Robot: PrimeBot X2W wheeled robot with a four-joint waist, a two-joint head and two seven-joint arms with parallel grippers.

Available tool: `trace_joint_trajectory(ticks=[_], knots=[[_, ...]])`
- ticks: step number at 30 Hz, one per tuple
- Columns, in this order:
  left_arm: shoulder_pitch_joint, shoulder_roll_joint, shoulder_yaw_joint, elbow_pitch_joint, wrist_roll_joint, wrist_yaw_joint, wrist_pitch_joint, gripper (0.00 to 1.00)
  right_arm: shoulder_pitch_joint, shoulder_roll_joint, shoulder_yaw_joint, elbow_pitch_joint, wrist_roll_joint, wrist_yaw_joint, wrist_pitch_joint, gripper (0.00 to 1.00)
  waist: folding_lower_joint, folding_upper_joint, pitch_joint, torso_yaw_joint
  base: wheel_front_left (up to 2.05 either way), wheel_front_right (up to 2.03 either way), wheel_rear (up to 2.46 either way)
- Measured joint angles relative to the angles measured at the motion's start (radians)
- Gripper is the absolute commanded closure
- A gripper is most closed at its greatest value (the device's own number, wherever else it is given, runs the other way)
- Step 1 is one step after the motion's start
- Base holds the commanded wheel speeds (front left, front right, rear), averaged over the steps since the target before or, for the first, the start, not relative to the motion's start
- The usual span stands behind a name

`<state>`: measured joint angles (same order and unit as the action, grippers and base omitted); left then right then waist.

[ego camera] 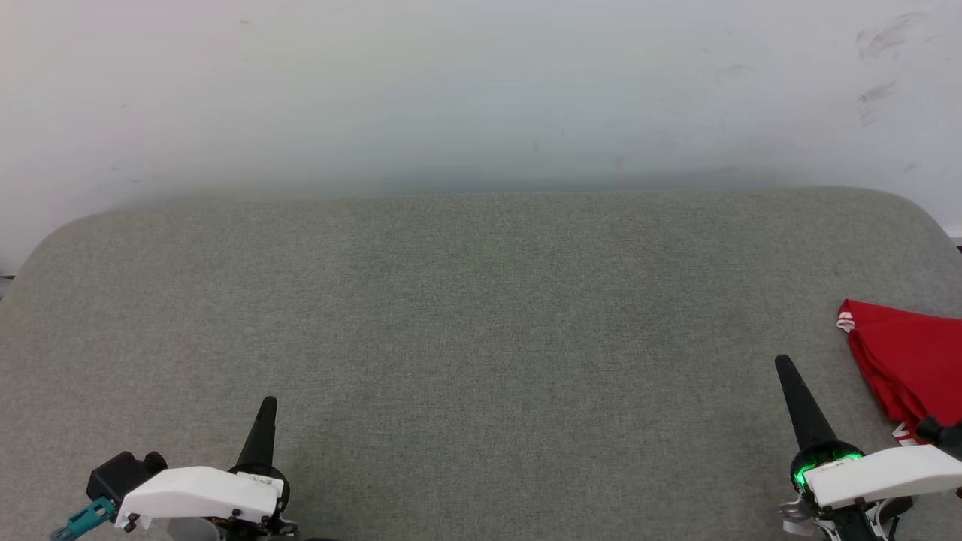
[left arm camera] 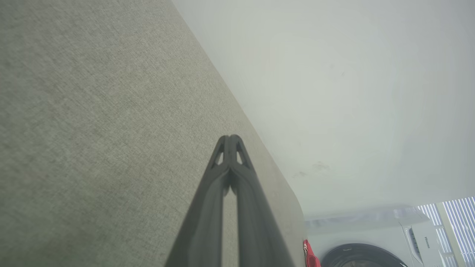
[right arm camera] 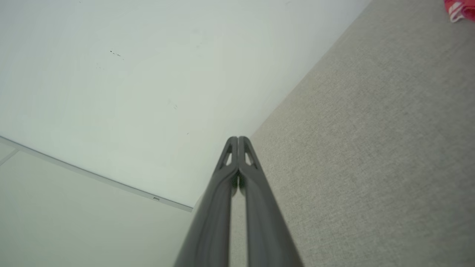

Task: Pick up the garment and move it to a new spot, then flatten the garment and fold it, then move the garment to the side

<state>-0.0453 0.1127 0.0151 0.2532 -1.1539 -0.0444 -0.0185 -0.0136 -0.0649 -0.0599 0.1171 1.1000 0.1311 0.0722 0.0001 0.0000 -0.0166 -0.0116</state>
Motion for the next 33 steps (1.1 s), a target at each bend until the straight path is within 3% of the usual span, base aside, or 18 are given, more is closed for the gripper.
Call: trace_joint_trajectory(ticks=[33], knots=[[-0.038,-0.037,0.062,-0.004,-0.281,-0.053,0.082,1.00,-0.051,0.000,-0.021,0.079,0.325,0.000,0.015,1.00,-0.0001,0.0000,0.011,0.006,0.00,0.00,0.00]])
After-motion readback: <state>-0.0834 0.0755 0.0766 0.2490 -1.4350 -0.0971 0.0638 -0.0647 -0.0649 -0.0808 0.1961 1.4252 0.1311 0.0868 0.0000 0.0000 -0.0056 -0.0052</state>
